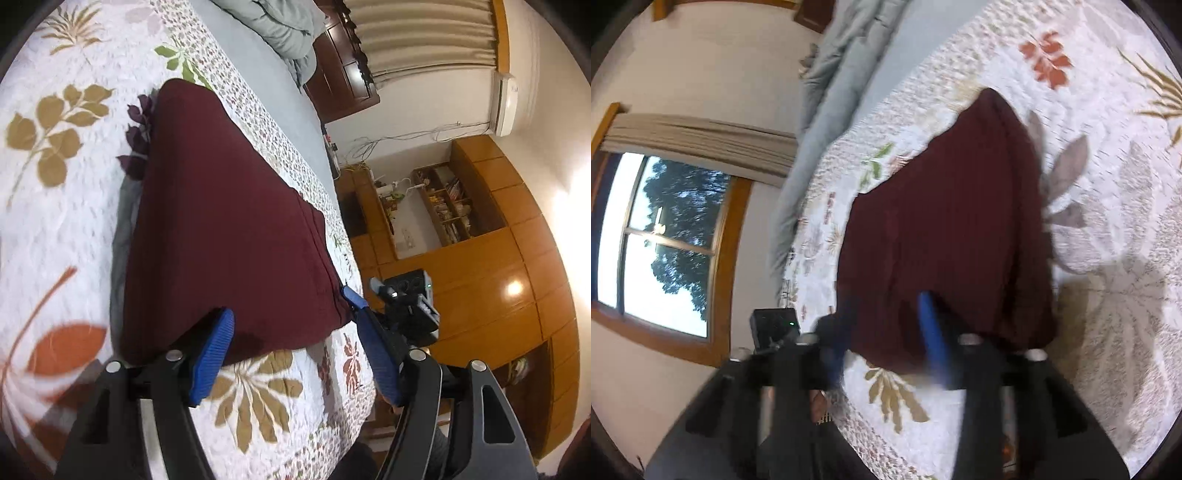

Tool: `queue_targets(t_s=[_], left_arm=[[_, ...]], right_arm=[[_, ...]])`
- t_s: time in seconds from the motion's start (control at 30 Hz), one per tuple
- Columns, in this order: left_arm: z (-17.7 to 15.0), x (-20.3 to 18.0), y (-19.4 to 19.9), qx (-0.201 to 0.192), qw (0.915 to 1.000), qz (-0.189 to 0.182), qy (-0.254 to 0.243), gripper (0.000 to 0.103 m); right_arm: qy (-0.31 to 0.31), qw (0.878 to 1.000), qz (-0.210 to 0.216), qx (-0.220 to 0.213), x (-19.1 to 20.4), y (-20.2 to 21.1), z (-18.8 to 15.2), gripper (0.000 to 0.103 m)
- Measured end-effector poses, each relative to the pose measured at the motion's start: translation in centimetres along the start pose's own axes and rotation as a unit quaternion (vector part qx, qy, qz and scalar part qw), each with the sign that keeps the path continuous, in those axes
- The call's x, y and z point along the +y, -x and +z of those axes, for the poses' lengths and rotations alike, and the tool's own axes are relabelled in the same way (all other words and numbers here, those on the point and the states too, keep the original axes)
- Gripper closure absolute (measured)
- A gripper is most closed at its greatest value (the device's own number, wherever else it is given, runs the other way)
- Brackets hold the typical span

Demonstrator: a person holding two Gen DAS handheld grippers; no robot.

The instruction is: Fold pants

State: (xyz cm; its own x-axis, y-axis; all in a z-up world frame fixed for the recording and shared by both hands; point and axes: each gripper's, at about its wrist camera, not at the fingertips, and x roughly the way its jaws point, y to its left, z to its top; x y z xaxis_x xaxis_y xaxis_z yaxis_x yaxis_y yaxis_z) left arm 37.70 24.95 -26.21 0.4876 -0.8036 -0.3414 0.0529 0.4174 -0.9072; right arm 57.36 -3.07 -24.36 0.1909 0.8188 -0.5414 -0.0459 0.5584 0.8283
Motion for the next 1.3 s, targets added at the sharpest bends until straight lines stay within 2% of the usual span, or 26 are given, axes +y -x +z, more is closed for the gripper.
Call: queue_targets(t_s=[0.03,0.07,0.1,0.13,0.17,0.2,0.27,0.3,0.37,0.47,0.57,0.63,0.67,0.77,0.9,1.03,1.07,1.1,1.13,1.17,1.23,1.3], left_arm=[[-0.4,-0.6,0.5,-0.005,0.9999,0.011,-0.004,0.033],[-0.7,-1.3,0.8,-0.010,0.9996,0.026,-0.008,0.029],[-1.1,-2.0,1.3,-0.016,0.9989,0.043,-0.012,0.022],[-1.8,-3.2,2.1,-0.025,0.9970,0.071,-0.019,0.020],[-2.5,-4.1,2.7,-0.033,0.9943,0.098,-0.027,0.018],[-3.3,-5.4,3.4,-0.042,0.9901,0.128,-0.040,0.017],[-6.4,-9.3,5.4,-0.066,0.9714,0.206,-0.099,0.015],[-7.3,-10.6,5.8,-0.071,0.9633,0.231,-0.117,0.015],[-11.2,-15.3,7.2,-0.092,0.9308,0.305,-0.179,0.015],[-16.2,-20.5,9.2,-0.126,0.9033,0.335,-0.236,0.013],[-20.7,-24.7,11.0,-0.157,0.8792,0.368,-0.258,0.013],[-22.7,-26.5,12.1,-0.164,0.8776,0.371,-0.256,0.012],[-23.9,-27.4,12.8,-0.167,0.8785,0.371,-0.250,0.012],[-26.3,-29.6,14.8,-0.169,0.8893,0.354,-0.235,0.012],[-29.2,-32.9,17.3,-0.157,0.8872,0.345,-0.263,0.012],[-31.3,-34.1,20.0,-0.180,0.8905,0.344,-0.237,0.012],[-31.8,-34.3,20.6,-0.193,0.8860,0.350,-0.235,0.012],[-32.4,-34.6,21.1,-0.208,0.8759,0.365,-0.237,0.012],[-32.7,-34.8,21.3,-0.213,0.8707,0.374,-0.238,0.012],[-32.9,-34.9,21.4,-0.213,0.8692,0.377,-0.239,0.012],[-33.3,-35.0,21.6,-0.210,0.8738,0.368,-0.239,0.012],[-33.5,-35.4,21.6,-0.216,0.8676,0.377,-0.241,0.012]], right_arm=[[-0.003,1.000,-0.014,0.001,-0.4,0.3,-0.2,0.065],[-0.014,1.000,-0.025,0.004,-0.9,0.1,-0.3,0.076],[-0.030,0.999,-0.032,0.002,-1.5,0.1,-0.5,0.080],[-0.050,0.998,-0.029,-0.005,-2.1,0.7,-0.7,0.080],[-0.057,0.998,-0.030,-0.010,-2.0,1.1,-1.0,0.073],[-0.057,0.997,-0.039,-0.018,-1.5,1.5,-1.4,0.055],[-0.035,0.995,-0.081,-0.041,0.8,3.2,-3.0,0.036],[-0.017,0.994,-0.100,-0.050,2.2,4.1,-4.1,0.026],[0.035,0.986,-0.149,-0.070,6.1,5.8,-7.8,0.015],[0.105,0.966,-0.214,-0.105,11.0,8.3,-14.8,0.008],[0.144,0.939,-0.283,-0.133,14.4,9.9,-21.7,0.005],[0.154,0.914,-0.337,-0.165,16.2,10.7,-25.9,0.003],[0.157,0.907,-0.349,-0.174,17.0,11.1,-27.5,0.003],[0.184,0.906,-0.333,-0.187,19.9,13.0,-32.5,0.003],[0.214,0.889,-0.342,-0.217,23.4,15.4,-37.1,0.003],[0.252,0.874,-0.335,-0.245,26.8,17.5,-40.7,0.003],[0.261,0.873,-0.330,-0.249,27.4,17.8,-41.3,0.003],[0.269,0.870,-0.327,-0.253,28.2,18.1,-42.1,0.003],[0.276,0.868,-0.325,-0.256,28.8,18.3,-42.6,0.003],[0.283,0.867,-0.320,-0.256,29.3,18.4,-43.1,0.003],[0.288,0.868,-0.314,-0.254,29.8,18.6,-43.5,0.003],[0.290,0.870,-0.310,-0.252,30.1,18.6,-43.6,0.003]])
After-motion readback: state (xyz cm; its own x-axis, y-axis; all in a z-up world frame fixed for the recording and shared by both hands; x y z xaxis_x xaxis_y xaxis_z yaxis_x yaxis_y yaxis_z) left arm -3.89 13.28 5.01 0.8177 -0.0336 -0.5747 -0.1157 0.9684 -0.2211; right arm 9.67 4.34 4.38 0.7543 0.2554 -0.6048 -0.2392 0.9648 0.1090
